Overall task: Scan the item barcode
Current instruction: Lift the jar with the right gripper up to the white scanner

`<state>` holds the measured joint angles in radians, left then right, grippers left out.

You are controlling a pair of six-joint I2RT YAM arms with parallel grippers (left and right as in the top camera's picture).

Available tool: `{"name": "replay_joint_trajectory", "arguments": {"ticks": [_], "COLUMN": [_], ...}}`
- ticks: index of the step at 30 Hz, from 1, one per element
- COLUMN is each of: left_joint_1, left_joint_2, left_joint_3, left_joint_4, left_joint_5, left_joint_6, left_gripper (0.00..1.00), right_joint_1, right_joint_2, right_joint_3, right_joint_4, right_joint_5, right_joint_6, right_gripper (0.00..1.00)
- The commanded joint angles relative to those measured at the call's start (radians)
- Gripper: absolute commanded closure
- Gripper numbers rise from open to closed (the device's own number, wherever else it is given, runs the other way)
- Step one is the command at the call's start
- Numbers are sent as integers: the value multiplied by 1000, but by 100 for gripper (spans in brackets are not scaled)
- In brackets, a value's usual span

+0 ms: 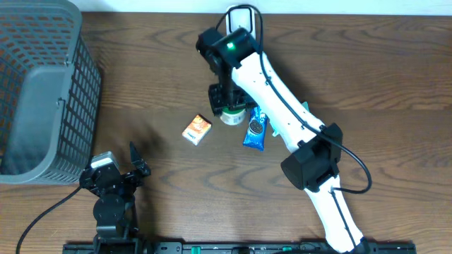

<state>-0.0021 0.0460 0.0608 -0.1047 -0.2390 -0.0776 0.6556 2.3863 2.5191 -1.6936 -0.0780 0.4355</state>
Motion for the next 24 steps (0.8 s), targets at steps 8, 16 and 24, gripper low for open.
{"name": "replay_joint_trajectory", "arguments": {"ticks": [8, 16, 24], "left_joint_1": [-4, -4, -4], "left_joint_2": [4, 4, 4], "left_joint_3": [-29, -29, -29], "left_joint_4": [-8, -9, -9], "left_joint_5": [-8, -8, -8], "left_joint_6": [6, 6, 6], "left_gripper": [2, 2, 2], "right_joint_1": [-26, -42, -113], "right_joint_2": [-103, -103, -103], "right_joint_3": [31, 32, 72], "right_joint_4": [-5, -5, 51], "right_joint_5": [-181, -234, -56], "right_joint_6": [21, 43, 14], "right_gripper": [42, 43, 46]}}
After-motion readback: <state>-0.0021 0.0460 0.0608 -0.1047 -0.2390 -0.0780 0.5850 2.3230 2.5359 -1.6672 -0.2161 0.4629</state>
